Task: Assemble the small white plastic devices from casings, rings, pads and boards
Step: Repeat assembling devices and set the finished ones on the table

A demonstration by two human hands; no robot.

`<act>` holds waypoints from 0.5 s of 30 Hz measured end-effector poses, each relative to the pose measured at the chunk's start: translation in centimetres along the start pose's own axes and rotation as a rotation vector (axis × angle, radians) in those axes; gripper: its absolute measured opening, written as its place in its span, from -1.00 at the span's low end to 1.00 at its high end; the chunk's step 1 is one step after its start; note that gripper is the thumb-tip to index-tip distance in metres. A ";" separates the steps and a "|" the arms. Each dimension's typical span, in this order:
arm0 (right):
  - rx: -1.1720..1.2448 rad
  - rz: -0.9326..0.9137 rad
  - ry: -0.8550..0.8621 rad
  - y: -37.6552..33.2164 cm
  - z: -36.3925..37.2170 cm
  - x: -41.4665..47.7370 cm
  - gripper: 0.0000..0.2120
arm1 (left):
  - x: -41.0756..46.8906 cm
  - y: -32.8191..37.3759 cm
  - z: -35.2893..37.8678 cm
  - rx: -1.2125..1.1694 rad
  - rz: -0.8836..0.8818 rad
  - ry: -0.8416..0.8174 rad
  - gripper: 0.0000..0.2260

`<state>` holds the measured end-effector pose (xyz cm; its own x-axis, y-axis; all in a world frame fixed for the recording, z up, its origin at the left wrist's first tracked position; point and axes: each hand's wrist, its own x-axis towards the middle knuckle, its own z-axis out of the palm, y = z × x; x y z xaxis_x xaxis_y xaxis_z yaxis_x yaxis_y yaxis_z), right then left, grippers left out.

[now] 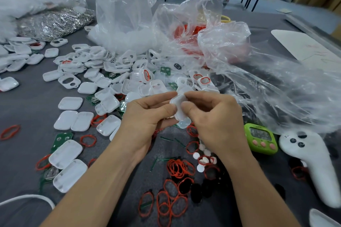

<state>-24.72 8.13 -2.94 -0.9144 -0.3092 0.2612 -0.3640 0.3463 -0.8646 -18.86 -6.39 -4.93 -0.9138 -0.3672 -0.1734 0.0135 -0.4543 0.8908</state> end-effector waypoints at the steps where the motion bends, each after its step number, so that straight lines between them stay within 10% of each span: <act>1: 0.034 0.027 0.008 0.2 -0.1 0.3 -0.83 | 0.0 0.0 0.0 0.023 -0.002 -0.012 -0.77; 15: 0.345 0.324 -0.053 0.8 0.6 0.5 -0.78 | -0.4 -0.3 0.2 0.193 0.095 -0.003 -0.81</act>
<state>-25.32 7.76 -3.72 -0.9577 -0.2813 -0.0602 0.0269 0.1207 -0.9923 -18.56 -5.97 -5.01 -0.9132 -0.3988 -0.0836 0.0223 -0.2537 0.9670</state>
